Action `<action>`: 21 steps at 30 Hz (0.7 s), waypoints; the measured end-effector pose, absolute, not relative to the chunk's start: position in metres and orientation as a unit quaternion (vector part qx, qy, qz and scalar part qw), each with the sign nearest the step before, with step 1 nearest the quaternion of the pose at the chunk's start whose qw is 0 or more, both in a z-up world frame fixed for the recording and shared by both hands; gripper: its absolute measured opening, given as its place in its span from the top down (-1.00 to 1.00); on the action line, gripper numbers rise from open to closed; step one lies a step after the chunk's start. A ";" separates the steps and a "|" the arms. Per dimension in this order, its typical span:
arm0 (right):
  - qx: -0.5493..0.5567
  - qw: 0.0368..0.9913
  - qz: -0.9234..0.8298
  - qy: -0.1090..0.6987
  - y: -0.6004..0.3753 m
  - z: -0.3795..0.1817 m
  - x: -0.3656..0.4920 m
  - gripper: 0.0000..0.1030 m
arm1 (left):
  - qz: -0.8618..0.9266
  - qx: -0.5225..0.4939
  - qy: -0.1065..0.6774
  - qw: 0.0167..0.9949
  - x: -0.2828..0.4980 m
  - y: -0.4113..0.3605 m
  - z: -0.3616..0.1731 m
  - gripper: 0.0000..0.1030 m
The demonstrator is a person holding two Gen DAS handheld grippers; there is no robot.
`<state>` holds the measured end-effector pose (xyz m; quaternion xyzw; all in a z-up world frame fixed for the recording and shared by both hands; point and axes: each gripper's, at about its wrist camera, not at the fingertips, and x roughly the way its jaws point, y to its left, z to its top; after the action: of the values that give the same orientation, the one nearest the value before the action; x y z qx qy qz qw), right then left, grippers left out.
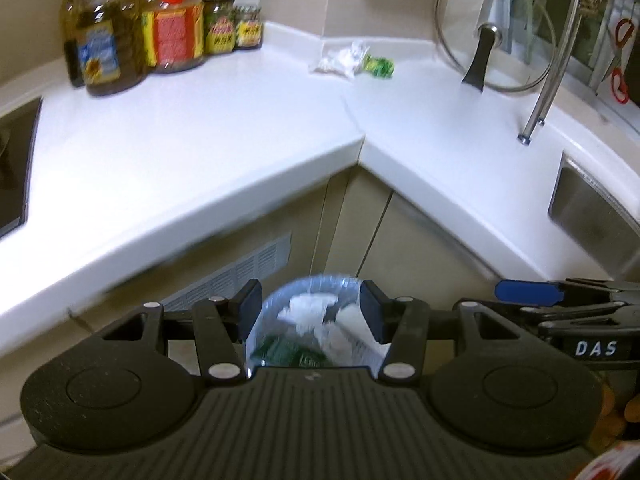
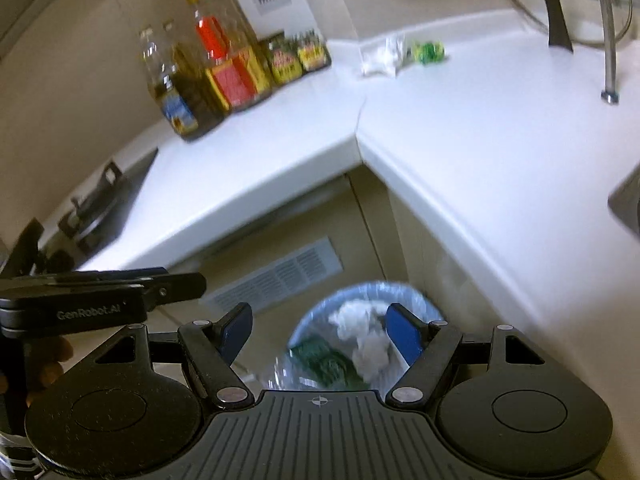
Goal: Collect trash
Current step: 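Raise both tools back toward the counter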
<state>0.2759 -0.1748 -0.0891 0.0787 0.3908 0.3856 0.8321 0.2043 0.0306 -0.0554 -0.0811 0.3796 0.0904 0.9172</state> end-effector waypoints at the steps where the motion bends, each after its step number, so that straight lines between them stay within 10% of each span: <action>1: 0.083 0.835 0.384 0.385 -0.175 -0.084 0.280 -0.43 | 0.086 -0.078 0.375 0.920 0.209 0.033 -0.052 0.03; 21: 0.118 0.908 0.252 0.314 -0.175 -0.052 0.436 -0.43 | 0.010 0.011 0.301 0.953 0.384 0.091 -0.022 -0.11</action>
<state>0.4360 -0.1748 -0.0523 0.1176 0.3143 0.2525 0.9075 0.3840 0.0912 -0.0216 0.0111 0.3012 0.0100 0.9535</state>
